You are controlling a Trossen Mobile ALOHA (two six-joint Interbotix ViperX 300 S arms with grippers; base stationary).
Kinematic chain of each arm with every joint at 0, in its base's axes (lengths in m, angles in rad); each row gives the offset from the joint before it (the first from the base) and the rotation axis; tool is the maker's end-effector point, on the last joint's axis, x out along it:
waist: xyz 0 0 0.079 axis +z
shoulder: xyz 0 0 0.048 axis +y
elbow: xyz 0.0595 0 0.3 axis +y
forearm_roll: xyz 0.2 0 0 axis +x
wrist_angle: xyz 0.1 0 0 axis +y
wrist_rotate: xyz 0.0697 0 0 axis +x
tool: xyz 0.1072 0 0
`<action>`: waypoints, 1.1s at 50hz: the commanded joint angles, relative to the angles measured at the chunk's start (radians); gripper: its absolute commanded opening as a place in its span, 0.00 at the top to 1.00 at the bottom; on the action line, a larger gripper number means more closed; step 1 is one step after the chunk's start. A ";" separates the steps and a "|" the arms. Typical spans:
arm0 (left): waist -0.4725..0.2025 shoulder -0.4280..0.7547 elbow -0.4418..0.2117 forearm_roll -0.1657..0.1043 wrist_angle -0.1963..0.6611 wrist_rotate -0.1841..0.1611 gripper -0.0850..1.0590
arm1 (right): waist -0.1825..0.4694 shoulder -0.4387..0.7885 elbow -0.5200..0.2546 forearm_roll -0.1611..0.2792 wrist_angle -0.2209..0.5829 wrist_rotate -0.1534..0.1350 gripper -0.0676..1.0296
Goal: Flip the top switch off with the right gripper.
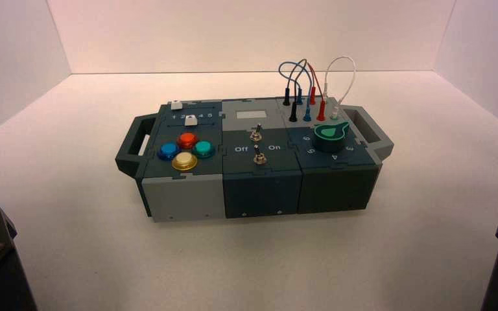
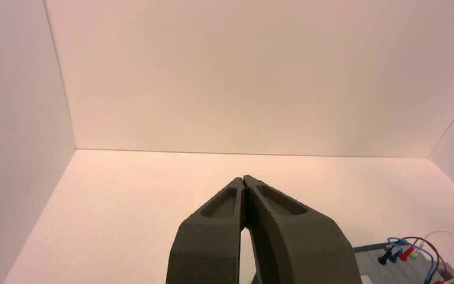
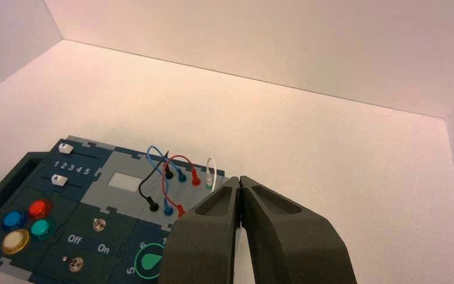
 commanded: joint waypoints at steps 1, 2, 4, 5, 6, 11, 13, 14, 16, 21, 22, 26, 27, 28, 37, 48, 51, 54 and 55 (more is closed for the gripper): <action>0.002 0.006 -0.012 0.002 -0.006 0.000 0.95 | -0.005 0.009 -0.025 0.005 -0.005 0.003 0.96; 0.002 0.006 -0.012 0.002 -0.006 0.000 0.95 | -0.005 0.009 -0.025 0.003 -0.005 0.002 0.96; 0.002 0.009 -0.011 0.002 -0.005 0.000 0.95 | -0.005 0.009 -0.025 0.003 -0.005 0.003 0.96; 0.002 0.011 -0.012 0.002 -0.005 0.000 0.95 | -0.005 0.009 -0.025 0.003 -0.005 0.002 0.96; 0.002 0.011 -0.012 0.002 -0.005 0.000 0.95 | -0.005 0.009 -0.025 0.005 -0.005 0.002 0.96; 0.002 0.014 -0.011 0.002 -0.006 0.000 0.95 | -0.005 0.012 -0.025 0.005 -0.008 0.002 0.96; 0.002 0.015 -0.011 0.002 -0.005 0.000 0.95 | -0.005 0.015 -0.025 0.005 -0.009 0.003 0.96; 0.002 0.017 -0.011 0.002 -0.005 0.000 0.95 | -0.005 0.017 -0.025 0.005 -0.009 0.003 0.96; 0.002 0.017 -0.011 0.002 -0.006 0.000 0.95 | -0.005 0.021 -0.025 0.005 -0.009 0.003 0.96; 0.002 0.021 -0.011 0.002 -0.005 0.000 0.95 | -0.005 0.037 -0.026 0.006 -0.008 0.003 0.96; 0.002 0.023 -0.011 0.002 -0.005 0.000 0.95 | -0.005 0.040 -0.026 0.006 -0.008 0.003 0.96; 0.002 0.029 -0.014 -0.003 0.002 -0.003 0.95 | -0.005 0.057 -0.031 0.011 0.000 0.003 0.96; -0.002 0.034 -0.015 -0.005 0.009 -0.003 0.95 | -0.005 0.061 -0.032 0.015 0.002 0.003 0.96; -0.005 0.041 -0.018 -0.008 0.020 -0.005 0.95 | -0.005 0.066 -0.034 0.018 0.005 0.003 0.96; -0.075 0.153 -0.092 -0.021 0.195 -0.014 0.95 | -0.005 0.127 -0.046 0.035 0.043 0.003 0.96; -0.107 0.331 -0.207 -0.034 0.466 -0.009 0.95 | 0.000 0.192 -0.058 0.057 0.092 0.003 0.96; -0.118 0.377 -0.227 -0.034 0.517 -0.006 0.95 | 0.000 0.210 -0.066 0.061 0.104 0.003 0.96; -0.141 0.423 -0.241 -0.035 0.551 -0.006 0.95 | 0.000 0.227 -0.072 0.069 0.115 0.003 0.96; -0.146 0.430 -0.241 -0.035 0.554 -0.006 0.95 | 0.002 0.235 -0.072 0.072 0.118 0.003 0.96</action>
